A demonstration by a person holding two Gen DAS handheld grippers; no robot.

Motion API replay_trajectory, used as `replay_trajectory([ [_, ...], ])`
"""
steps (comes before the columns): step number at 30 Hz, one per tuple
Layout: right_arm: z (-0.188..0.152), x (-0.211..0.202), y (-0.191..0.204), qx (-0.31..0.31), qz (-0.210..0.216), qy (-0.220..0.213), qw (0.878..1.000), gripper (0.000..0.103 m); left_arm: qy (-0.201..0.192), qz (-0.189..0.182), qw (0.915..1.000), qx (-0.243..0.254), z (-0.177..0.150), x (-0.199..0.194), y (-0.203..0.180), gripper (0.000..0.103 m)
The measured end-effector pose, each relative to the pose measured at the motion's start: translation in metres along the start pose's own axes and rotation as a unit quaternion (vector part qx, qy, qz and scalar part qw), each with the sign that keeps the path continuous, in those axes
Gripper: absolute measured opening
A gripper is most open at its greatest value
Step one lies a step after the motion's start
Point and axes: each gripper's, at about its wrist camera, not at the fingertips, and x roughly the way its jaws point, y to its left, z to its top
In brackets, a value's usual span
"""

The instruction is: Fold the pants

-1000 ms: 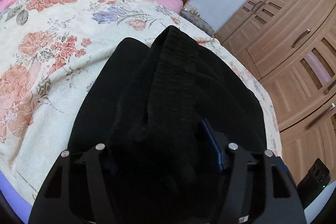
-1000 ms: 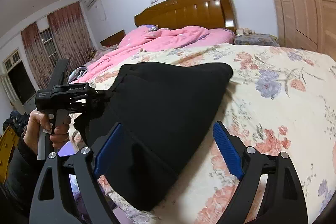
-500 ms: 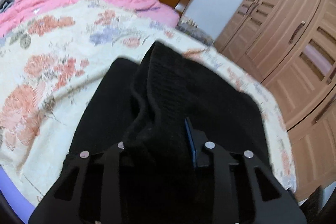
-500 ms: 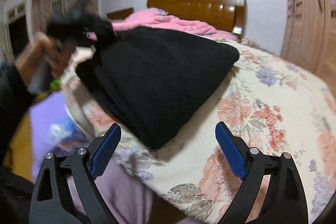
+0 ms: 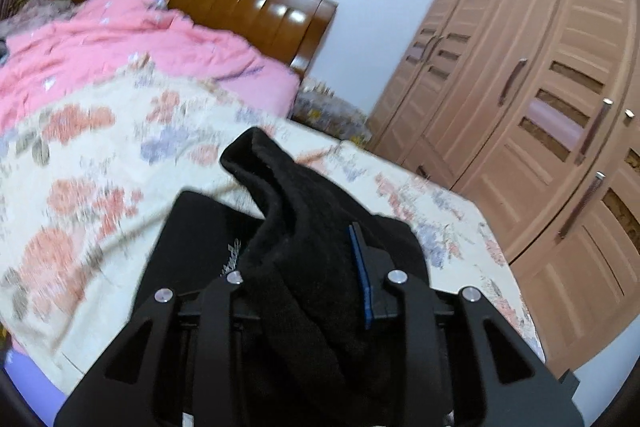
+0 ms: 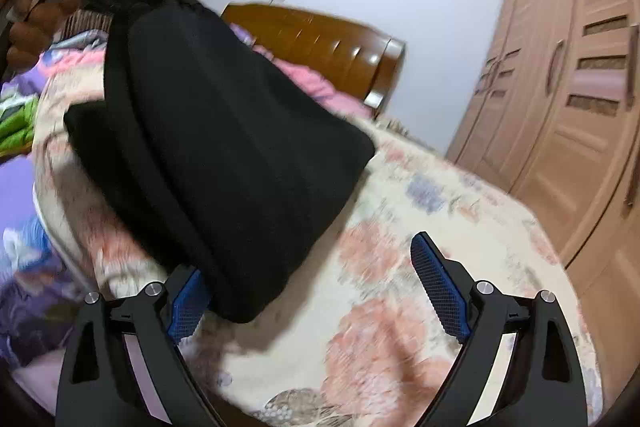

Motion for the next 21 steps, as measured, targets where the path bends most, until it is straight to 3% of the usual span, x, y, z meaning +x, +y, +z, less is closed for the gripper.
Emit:
replay_trajectory([
  [4, -0.008, 0.022, 0.004, -0.003, 0.025, 0.045, 0.999, 0.089, -0.032, 0.019, 0.9991, 0.018, -0.004, -0.030, 0.015, 0.030],
  [7, -0.010, 0.027, 0.000, 0.008, 0.036, 0.052, 0.998, 0.089, 0.016, 0.029, 0.9980, -0.053, -0.033, -0.009, 0.067, 0.030],
  [9, -0.010, 0.028, -0.001, 0.004, 0.038, 0.053, 0.998, 0.089, 0.056, 0.028, 0.9921, -0.108, -0.063, 0.015, 0.101, 0.031],
  [11, -0.011, 0.029, -0.001, 0.006, 0.041, 0.054, 0.998, 0.089, 0.037, 0.004, 0.9913, -0.126, -0.069, 0.011, 0.109, 0.031],
  [14, -0.011, 0.030, -0.004, 0.018, 0.056, 0.062, 0.996, 0.090, 0.036, 0.012, 0.9929, -0.112, -0.062, 0.008, 0.100, 0.032],
  [18, -0.017, 0.027, -0.011, 0.030, 0.107, 0.079, 0.991, 0.090, 0.041, 0.014, 0.9929, -0.111, -0.062, 0.009, 0.101, 0.033],
  [21, -0.024, 0.017, -0.024, 0.048, 0.182, 0.085, 0.978, 0.090, 0.036, -0.005, 0.9904, -0.133, -0.070, 0.006, 0.112, 0.035],
])
